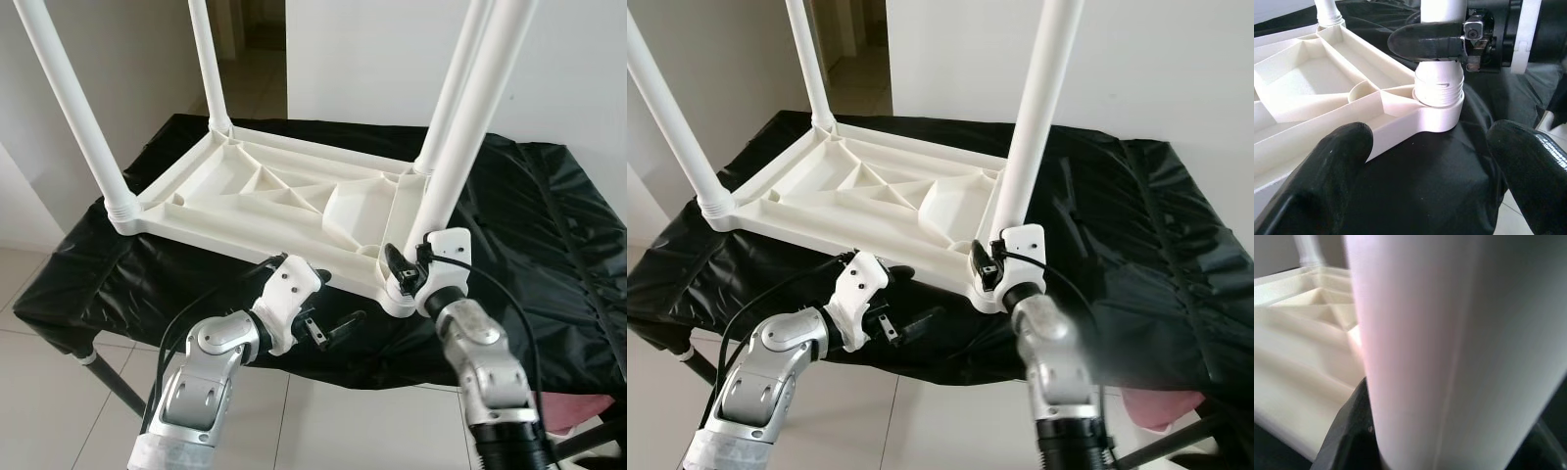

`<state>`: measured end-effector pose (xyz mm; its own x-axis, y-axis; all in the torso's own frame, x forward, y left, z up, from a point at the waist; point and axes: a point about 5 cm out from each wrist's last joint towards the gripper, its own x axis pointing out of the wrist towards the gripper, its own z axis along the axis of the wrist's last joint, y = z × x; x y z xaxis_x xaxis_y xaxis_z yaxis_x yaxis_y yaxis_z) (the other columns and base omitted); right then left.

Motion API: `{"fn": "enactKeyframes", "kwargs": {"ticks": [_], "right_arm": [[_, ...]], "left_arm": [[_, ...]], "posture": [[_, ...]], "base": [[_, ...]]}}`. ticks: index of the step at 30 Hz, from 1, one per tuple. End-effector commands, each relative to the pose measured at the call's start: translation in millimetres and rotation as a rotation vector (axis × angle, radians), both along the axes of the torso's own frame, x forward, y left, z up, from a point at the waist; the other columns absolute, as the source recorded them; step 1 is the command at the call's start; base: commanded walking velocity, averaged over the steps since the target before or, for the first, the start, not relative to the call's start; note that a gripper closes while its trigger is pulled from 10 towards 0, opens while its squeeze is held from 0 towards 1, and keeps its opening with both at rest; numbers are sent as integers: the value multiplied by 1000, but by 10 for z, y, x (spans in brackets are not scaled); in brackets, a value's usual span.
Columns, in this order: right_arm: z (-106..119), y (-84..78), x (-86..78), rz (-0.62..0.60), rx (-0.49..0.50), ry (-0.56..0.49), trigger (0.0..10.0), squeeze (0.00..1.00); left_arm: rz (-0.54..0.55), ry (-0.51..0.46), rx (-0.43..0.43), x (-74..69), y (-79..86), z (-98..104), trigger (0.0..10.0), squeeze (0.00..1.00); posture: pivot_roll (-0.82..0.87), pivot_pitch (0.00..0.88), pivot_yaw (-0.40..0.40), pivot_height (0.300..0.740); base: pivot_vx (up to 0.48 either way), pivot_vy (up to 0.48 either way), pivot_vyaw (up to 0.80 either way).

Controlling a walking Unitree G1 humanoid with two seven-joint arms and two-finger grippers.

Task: Building children table

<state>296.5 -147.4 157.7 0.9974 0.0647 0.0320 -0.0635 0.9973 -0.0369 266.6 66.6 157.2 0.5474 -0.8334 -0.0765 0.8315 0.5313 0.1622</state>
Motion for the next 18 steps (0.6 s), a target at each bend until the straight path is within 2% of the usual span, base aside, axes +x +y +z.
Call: {"fn": "enactKeyframes", "kwargs": {"ticks": [1, 3, 6, 10, 11, 14, 18], "right_arm": [[-159, -8, -52, -89, 30, 77, 10000, 0], [-133, 93, -97, -166, 90, 62, 10000, 0], [-114, 125, -105, -168, 104, 53, 10000, 0], [-36, 64, -115, -158, 102, 4, 10000, 0], [-4, 44, -120, -138, 110, -12, 10000, 1000], [25, 20, -120, -110, 128, -27, 10000, 1000], [122, -70, -86, 87, 91, -61, 10000, 1000]], "left_arm": [[184, -18, -4, 76, 63, -27, 10000, 0], [189, -10, -9, 63, 56, -38, 10000, 0], [190, -10, -8, 58, 53, -38, 10000, 0], [186, -2, -15, 45, 55, -52, 10000, 0], [189, -1, -15, 48, 57, -51, 10000, 0], [188, 2, -23, 49, 58, -46, 10000, 0], [178, 6, -21, 17, 54, -66, 10000, 0]], "posture": [[-43, 46, 12, 740], [-39, 57, 9, 740], [-39, 57, 9, 740], [-44, 66, 8, 740], [-46, 77, 7, 740], [-46, 82, 7, 740], [-45, 97, 7, 740]], "base": [[0, 0, 0], [0, 0, 0], [0, 0, 0], [0, 0, 0], [0, 0, 0], [0, 0, 0], [0, 0, 0]]}}
